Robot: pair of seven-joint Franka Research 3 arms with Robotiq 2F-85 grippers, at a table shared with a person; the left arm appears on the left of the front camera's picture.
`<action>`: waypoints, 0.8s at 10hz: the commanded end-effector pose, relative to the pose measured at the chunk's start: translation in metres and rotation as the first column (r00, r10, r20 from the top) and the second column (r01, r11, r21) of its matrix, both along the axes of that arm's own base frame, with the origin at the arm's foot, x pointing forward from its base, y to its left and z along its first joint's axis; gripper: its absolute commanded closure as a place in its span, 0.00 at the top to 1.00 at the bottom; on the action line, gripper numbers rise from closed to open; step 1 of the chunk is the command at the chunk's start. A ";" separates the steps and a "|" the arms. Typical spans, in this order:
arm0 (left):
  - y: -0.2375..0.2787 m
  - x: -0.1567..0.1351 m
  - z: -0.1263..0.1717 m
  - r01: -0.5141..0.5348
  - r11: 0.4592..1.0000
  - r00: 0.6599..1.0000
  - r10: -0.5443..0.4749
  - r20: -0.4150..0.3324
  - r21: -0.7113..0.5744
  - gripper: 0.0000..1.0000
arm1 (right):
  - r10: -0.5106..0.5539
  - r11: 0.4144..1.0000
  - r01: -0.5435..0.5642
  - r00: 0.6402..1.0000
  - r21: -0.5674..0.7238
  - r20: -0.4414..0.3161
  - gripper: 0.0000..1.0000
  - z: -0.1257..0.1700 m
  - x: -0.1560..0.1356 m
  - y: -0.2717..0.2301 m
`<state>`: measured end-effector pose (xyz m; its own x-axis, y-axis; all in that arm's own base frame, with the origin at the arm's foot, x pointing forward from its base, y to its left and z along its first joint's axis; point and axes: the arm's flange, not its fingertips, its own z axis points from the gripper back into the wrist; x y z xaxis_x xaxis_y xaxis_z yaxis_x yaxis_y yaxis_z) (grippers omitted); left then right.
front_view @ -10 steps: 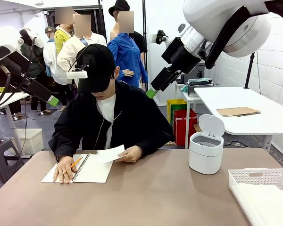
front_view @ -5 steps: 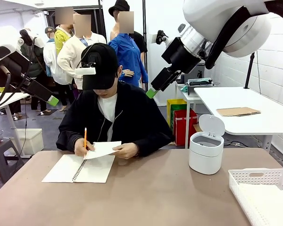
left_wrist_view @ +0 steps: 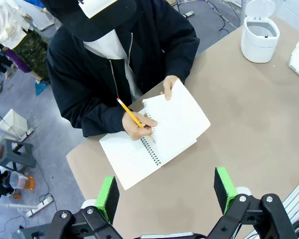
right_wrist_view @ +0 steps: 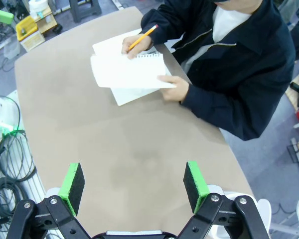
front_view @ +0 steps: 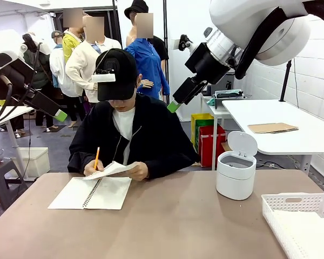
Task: Sort the paper based on its condition.
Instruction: If a person hands you a paper, place it in the Organizing basket , and if it's crumpled, put it in the Trash can.
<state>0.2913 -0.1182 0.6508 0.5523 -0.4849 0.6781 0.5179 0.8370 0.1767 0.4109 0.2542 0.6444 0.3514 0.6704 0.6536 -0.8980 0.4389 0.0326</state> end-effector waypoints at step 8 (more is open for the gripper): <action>0.000 0.000 0.000 -0.001 1.000 1.000 0.001 0.000 -0.003 1.00 | -0.001 1.000 0.001 1.000 0.011 -0.012 1.00 -0.001 0.000 0.000</action>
<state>0.2913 -0.1182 0.6508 0.5523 -0.4849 0.6781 0.5179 0.8370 0.1767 0.4109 0.2542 0.6444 0.3514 0.6704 0.6536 -0.8980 0.4389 0.0326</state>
